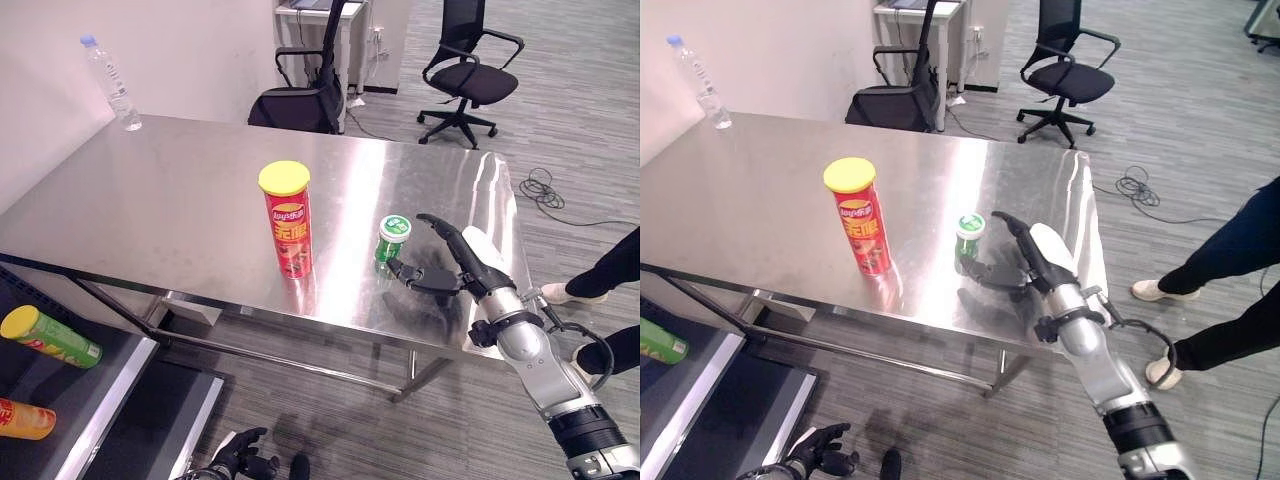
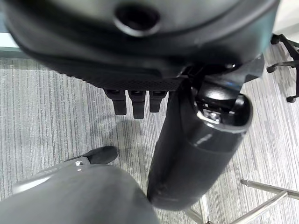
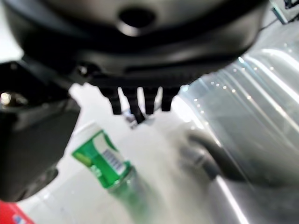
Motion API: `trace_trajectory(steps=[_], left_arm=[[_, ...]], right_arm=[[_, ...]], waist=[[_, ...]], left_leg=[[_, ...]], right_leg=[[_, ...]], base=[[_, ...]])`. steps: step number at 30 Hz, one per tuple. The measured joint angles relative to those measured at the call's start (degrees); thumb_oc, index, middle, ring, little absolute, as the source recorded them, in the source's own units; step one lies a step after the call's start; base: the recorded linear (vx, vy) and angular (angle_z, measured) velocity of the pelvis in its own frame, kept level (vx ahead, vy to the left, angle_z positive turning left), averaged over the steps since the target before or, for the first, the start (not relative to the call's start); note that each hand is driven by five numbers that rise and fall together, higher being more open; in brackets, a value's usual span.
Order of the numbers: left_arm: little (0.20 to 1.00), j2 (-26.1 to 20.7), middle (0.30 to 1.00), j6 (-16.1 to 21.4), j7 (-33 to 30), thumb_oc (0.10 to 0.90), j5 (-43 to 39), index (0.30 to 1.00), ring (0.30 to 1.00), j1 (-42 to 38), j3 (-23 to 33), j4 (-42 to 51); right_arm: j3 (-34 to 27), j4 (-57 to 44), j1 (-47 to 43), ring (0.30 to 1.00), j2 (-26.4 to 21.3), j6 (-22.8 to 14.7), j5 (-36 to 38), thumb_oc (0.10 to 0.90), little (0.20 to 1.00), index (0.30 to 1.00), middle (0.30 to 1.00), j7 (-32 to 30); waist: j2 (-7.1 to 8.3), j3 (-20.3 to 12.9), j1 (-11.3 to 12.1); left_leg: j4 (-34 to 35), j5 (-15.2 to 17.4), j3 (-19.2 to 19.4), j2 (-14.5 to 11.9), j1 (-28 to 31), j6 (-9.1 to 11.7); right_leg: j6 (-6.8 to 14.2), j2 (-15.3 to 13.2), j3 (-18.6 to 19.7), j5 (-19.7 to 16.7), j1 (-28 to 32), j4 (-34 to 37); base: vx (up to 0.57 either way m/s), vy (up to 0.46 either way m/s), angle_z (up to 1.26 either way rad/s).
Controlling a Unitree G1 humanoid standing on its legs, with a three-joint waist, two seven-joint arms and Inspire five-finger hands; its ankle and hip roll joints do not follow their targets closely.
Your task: Put the goods on the table back onto the shelves and tidy them up.
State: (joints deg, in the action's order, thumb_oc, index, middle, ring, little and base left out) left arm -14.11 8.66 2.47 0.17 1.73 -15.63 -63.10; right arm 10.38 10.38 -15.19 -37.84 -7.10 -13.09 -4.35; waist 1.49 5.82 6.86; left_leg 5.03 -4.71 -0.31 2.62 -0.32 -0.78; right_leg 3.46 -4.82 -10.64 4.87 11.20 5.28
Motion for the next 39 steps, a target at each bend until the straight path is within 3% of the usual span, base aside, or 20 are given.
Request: trace_trajectory(steps=[21,22,24,39], left_arm=[[0.900,0.1,0.900,0.0,-1.0,0.800,-0.1,0.900,0.900,-0.1,0.1,0.0],[0.900,0.1,0.900,0.0,-1.0,0.800,-0.1,0.900,0.900,-0.1,0.1,0.0],[0.900,0.1,0.900,0.0,-1.1,0.800,-0.1,0.900,0.900,-0.1,0.1,-0.1],[0.900,0.1,0.900,0.0,-2.2,0.800,-0.1,0.900,0.900,-0.1,0.1,-1.0]], right_arm=[[4.2,2.8,-3.9,0.900,0.0,0.6,0.6,0.800,0.900,0.900,0.900,0.1],[4.4,2.8,-3.9,0.764,0.0,0.6,0.6,0.709,0.764,0.764,0.764,0.1],[5.1,2.9,-3.9,0.312,0.0,0.6,0.6,0.408,0.312,0.312,0.312,0.1],[5.4,5.6,-5.8,0.300,1.4,1.6,-0.1,0.400,0.300,0.300,0.300,-2.3]], waist=[[0.64,-0.4,1.8],[0.65,-0.4,1.8],[0.65,-0.4,1.8],[0.96,-1.3,1.8]], left_leg=[[0.0,0.3,-0.3,0.6,-0.2,-0.5],[0.0,0.3,-0.3,0.6,-0.2,-0.5],[0.0,0.3,-0.3,0.6,-0.2,-0.5],[0.0,0.3,-0.7,0.8,-0.2,-0.6]], right_leg=[[0.0,-0.5,-0.1,0.0,0.0,0.0],[0.0,-0.5,-0.1,0.0,-0.1,0.0],[0.0,-0.5,-0.1,0.0,-0.1,0.0],[0.1,-0.6,-0.3,0.0,0.0,0.0]], base=[[0.04,0.012,0.01],[0.00,0.000,0.00],[0.02,0.006,0.00],[0.01,0.002,0.00]])
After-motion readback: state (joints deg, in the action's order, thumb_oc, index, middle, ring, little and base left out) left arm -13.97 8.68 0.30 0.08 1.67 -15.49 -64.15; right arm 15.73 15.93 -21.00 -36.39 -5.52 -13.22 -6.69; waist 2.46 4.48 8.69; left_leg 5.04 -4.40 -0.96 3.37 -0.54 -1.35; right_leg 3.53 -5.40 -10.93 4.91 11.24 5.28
